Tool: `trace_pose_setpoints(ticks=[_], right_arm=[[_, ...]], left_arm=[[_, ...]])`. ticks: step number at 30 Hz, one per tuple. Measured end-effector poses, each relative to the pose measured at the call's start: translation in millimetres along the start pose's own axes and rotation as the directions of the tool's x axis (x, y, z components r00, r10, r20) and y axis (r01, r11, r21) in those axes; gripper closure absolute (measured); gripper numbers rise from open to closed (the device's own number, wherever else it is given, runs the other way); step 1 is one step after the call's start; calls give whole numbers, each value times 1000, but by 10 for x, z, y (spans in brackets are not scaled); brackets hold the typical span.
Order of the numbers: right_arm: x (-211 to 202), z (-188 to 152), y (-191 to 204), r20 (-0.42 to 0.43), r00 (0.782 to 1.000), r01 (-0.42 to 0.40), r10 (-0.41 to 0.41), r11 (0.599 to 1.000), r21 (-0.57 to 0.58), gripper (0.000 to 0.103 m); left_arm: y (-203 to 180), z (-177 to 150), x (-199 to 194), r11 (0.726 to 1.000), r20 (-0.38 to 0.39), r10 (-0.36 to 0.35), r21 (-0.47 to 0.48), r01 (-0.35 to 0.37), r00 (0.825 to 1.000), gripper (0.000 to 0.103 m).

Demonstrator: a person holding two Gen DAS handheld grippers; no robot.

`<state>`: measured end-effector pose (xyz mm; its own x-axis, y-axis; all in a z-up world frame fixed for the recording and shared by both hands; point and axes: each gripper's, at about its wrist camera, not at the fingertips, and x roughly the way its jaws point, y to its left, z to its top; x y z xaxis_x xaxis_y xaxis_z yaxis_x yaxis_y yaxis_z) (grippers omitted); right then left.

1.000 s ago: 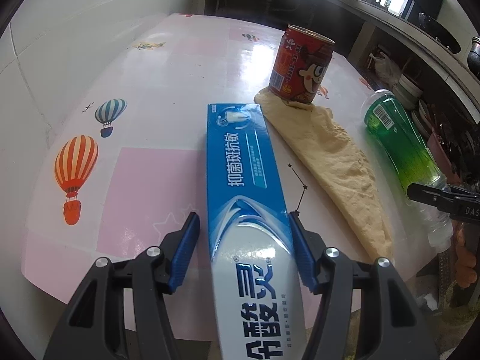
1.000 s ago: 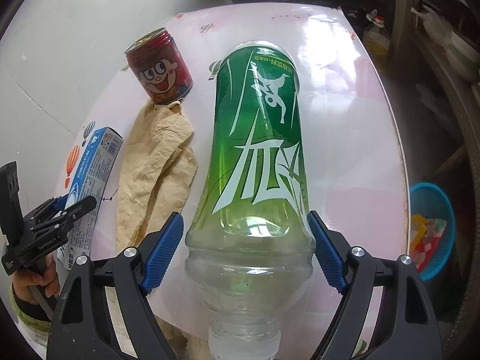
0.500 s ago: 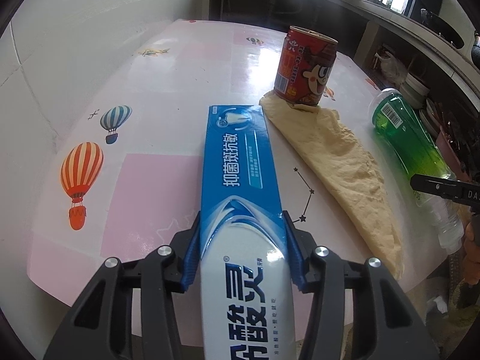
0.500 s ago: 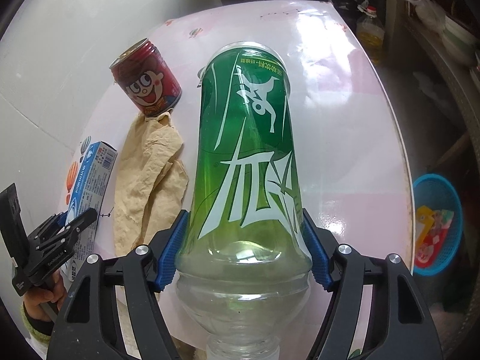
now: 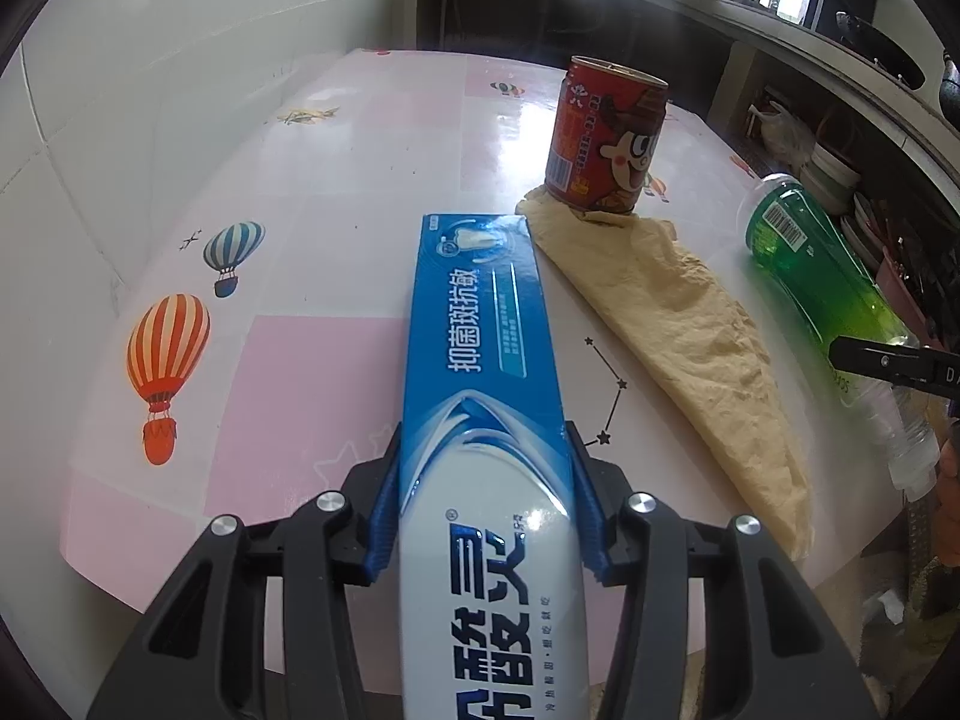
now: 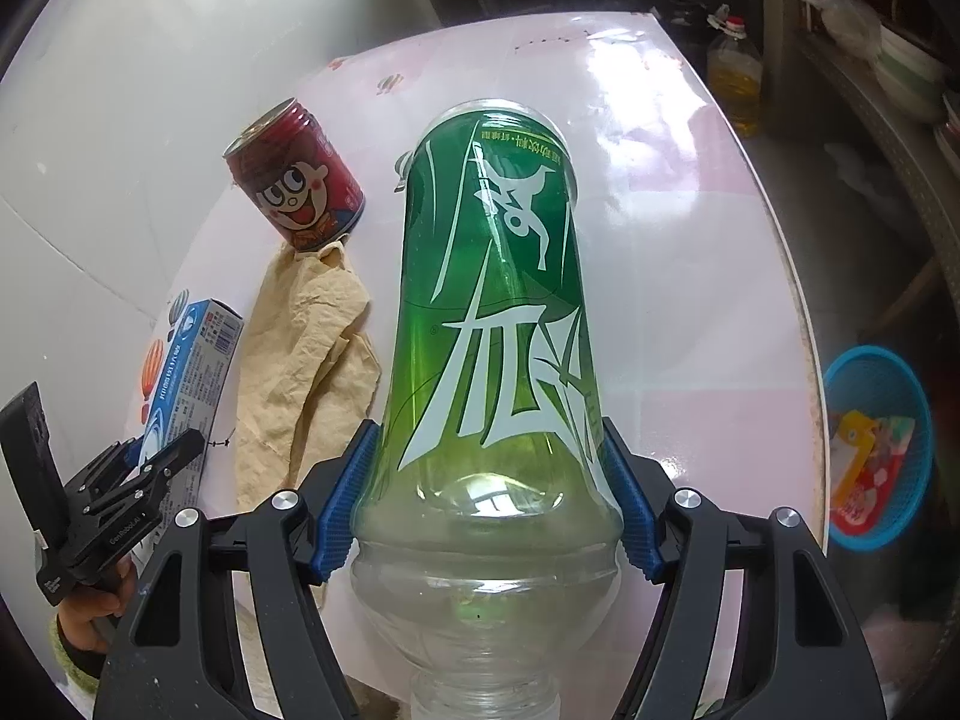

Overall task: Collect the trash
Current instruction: 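Lift the toothpaste box with the left tool while the right tool lifts the bottle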

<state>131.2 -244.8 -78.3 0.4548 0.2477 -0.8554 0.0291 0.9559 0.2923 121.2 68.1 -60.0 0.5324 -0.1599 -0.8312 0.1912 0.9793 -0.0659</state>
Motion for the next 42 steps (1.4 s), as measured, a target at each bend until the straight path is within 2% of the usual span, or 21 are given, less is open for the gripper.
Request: trace_pose_setpoints(ticks=[30,42], right_arm=[[-240,0,-57,45,999,-19,18,1000,10,37],[-384,-42,-100,64,997,-45,44,999,6,37]], left_arm=[[-64,-2,-298,998,92,54,21,-56,994,57],[-118,0,-507,999,134,43,26,-47,990,57]])
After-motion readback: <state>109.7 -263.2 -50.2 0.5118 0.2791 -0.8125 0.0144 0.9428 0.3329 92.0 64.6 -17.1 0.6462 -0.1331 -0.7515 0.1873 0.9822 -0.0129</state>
